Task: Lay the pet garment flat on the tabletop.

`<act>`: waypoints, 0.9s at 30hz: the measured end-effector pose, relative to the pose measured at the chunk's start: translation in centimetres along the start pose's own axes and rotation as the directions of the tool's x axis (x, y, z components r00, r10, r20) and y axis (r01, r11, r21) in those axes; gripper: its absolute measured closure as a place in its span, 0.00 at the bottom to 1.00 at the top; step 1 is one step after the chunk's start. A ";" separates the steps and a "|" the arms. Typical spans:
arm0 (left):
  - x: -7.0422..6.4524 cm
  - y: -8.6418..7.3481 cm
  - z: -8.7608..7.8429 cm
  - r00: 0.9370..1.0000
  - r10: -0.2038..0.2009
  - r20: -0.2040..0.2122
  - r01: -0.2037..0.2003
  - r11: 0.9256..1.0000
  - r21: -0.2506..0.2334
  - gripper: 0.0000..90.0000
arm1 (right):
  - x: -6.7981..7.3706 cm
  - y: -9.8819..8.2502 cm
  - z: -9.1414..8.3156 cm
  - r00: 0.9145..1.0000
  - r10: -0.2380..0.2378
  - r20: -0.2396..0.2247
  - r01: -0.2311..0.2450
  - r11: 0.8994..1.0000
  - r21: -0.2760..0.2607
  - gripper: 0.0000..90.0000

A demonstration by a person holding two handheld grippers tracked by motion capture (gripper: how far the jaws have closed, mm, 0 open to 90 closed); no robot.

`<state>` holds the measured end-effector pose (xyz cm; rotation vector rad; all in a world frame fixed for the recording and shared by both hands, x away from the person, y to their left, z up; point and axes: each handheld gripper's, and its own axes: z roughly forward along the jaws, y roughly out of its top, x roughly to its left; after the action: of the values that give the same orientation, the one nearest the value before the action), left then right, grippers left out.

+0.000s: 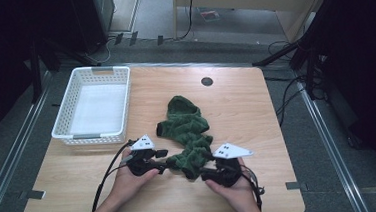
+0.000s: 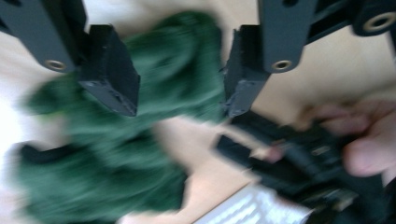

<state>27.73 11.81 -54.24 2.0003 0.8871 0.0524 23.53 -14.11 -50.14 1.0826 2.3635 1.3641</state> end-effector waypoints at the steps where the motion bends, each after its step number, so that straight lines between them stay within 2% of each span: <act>1: -0.2 0.0 0.2 1.000 0.007 -0.022 -0.007 1.000 0.011 0.52 | 0.6 -0.2 0.5 1.000 -0.018 0.003 0.018 1.000 0.022 0.44; 2: -0.4 0.0 0.4 0.999 0.003 -0.033 -0.002 1.000 0.018 0.54 | 1.5 -0.6 1.5 0.999 -0.052 0.008 0.051 0.997 0.061 0.45; 3: -0.5 0.0 0.6 0.999 -0.009 -0.038 0.009 1.000 0.019 0.56 | 1.9 -0.9 1.9 0.997 -0.068 0.031 0.065 0.995 0.077 0.48; 4: -0.7 -0.1 0.8 0.999 -0.015 -0.051 0.016 1.000 0.020 0.56 | 1.9 -0.9 1.9 0.997 -0.068 0.031 0.065 0.995 0.077 0.48; 5: -0.8 -0.2 0.9 0.998 -0.009 -0.060 0.011 1.000 0.028 0.61 | 2.2 -1.1 2.4 0.993 -0.085 0.077 0.077 0.992 0.103 0.54; 6: -0.9 -0.3 1.0 0.998 -0.007 -0.055 0.009 0.999 0.039 0.66 | 2.5 -1.4 3.1 0.984 -0.101 0.150 0.081 0.987 0.137 0.65; 7: -1.1 -0.3 1.1 0.998 -0.002 -0.059 0.004 0.999 0.043 0.66 | 2.5 -1.4 3.1 0.984 -0.101 0.150 0.081 0.987 0.137 0.65; 8: -1.2 -0.3 1.1 0.997 0.007 -0.083 -0.003 0.999 0.051 0.76 | 2.4 -1.6 3.3 0.984 -0.099 0.151 0.077 0.987 0.142 0.73; 9: -1.1 -0.3 1.1 0.996 0.002 -0.093 0.003 0.998 0.057 0.76 | 2.2 -1.7 3.3 0.985 -0.093 0.146 0.071 0.986 0.150 0.79; 10: -1.0 -0.3 1.0 0.996 -0.008 -0.090 0.013 0.998 0.061 0.83 | 2.0 -1.7 3.3 0.986 -0.088 0.141 0.066 0.987 0.149 0.85; 13: -0.6 -0.3 0.9 0.997 -0.022 -0.079 0.028 0.997 0.074 0.96 | 1.5 -1.5 2.7 0.986 -0.079 0.145 0.061 0.990 0.125 0.93; 16: -0.2 -0.3 0.6 0.997 -0.022 -0.080 0.028 0.996 0.081 0.98 | 0.9 -0.9 1.6 0.987 -0.048 0.154 0.037 0.997 0.069 0.94; 19: 0.3 -0.3 0.3 0.996 -0.033 -0.083 0.040 0.996 0.081 0.99 | -0.1 -0.1 -0.1 0.983 -0.011 0.182 0.012 1.000 -0.004 0.95; 22: 0.9 -0.3 -0.2 0.995 -0.040 -0.096 0.048 0.996 0.080 0.99 | -1.5 0.4 -1.9 0.975 0.037 0.221 -0.022 0.997 -0.074 0.95; 23: 1.1 -0.4 -0.4 0.994 -0.043 -0.102 0.051 0.996 0.079 0.99 | -2.7 0.4 -3.0 0.966 0.064 0.249 -0.040 0.994 -0.103 0.95; 24: 1.3 -0.4 -0.7 0.993 -0.047 -0.109 0.056 0.995 0.079 0.99 | -2.7 0.4 -3.0 0.966 0.064 0.249 -0.040 0.994 -0.103 0.95; 25: 1.5 -0.5 -0.9 0.992 -0.049 -0.115 0.058 0.995 0.079 0.99 | -3.3 0.3 -3.4 0.961 0.083 0.264 -0.054 0.992 -0.114 0.95; 26: 1.7 -0.6 -1.2 0.991 -0.052 -0.121 0.061 0.995 0.078 0.99 | -4.6 0.1 -4.1 0.953 0.116 0.279 -0.084 0.989 -0.125 0.95; 27: 1.9 -0.8 -1.6 0.991 -0.055 -0.126 0.065 0.995 0.080 0.99 | -4.6 0.1 -4.1 0.953 0.116 0.279 -0.084 0.989 -0.125 0.95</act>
<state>28.14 14.39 -54.46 2.0648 1.0436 0.1075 24.83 -19.93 -48.61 1.2858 2.0275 1.2577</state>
